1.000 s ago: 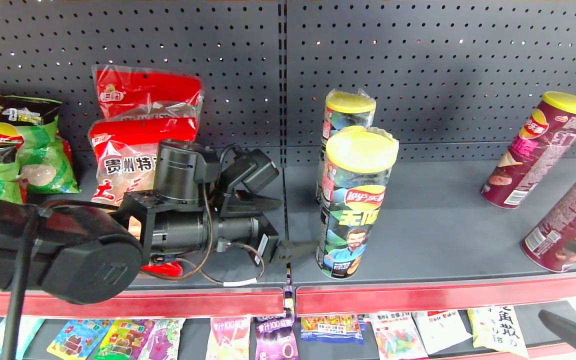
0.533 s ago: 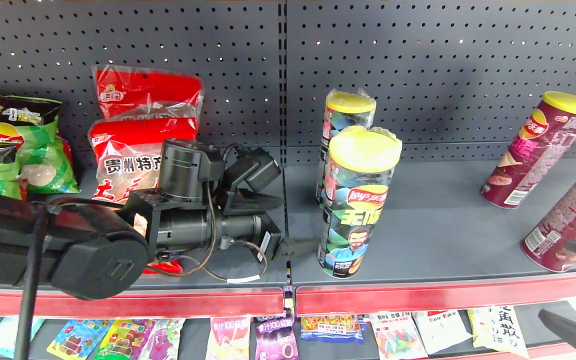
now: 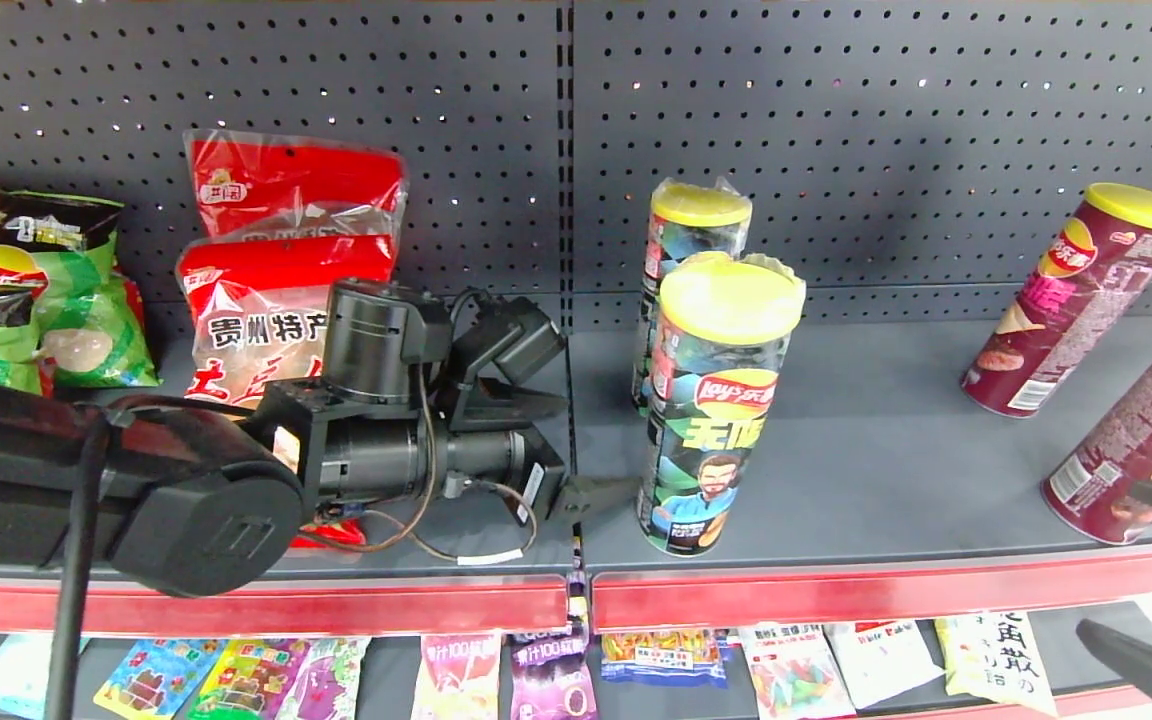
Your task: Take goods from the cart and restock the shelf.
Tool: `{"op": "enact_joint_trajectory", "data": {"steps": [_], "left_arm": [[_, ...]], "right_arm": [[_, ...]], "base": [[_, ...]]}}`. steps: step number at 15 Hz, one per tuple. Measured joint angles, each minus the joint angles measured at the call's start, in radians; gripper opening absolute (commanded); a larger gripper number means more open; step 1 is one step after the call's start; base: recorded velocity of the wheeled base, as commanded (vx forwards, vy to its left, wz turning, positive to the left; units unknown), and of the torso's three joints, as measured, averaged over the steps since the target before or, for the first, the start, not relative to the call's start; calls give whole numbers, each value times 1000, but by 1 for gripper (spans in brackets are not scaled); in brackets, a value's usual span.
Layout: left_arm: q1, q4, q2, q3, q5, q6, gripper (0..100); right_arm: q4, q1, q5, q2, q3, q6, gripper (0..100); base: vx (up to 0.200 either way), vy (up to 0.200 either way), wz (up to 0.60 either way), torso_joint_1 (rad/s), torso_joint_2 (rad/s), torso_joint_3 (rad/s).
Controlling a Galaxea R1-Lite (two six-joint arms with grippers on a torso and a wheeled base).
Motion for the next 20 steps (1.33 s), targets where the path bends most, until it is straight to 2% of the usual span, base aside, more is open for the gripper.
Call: {"op": "enact_joint_trajectory", "data": {"steps": [8, 11, 13, 14, 15, 17, 18, 20], "left_arm": [[-2, -51, 10, 27, 5, 0, 100], [-1, -50, -19, 84, 10, -1, 100], [-1, -52, -63, 144, 35, -10, 100], [0, -53, -95, 177, 52, -24, 100], [2, -53, -142, 219, 74, -53, 100], [15, -40, -261, 301, 149, -135, 100], [27, -16, -331, 342, 200, -182, 100], [44, 110, -481, 400, 292, -230, 100]], "right_arm": [[1, -6, 0, 0, -2, 0, 100], [0, -7, 0, 0, -2, 0, 100], [0, -7, 0, -1, 7, 0, 100], [1, -7, 0, -5, 18, 0, 100], [0, -6, 0, -15, 37, 0, 100], [1, -7, -2, -43, 73, 0, 100], [1, -12, -6, -61, 91, 0, 100], [1, -35, -26, -108, 131, -1, 100]], "base": [[0, 0, 0, 0, 0, 0], [0, 0, 0, 0, 0, 0], [0, 0, 0, 0, 0, 0], [0, 0, 0, 0, 0, 0], [0, 0, 0, 0, 0, 0], [0, 0, 0, 0, 0, 0], [0, 0, 0, 0, 0, 0], [0, 0, 0, 0, 0, 0]]}}
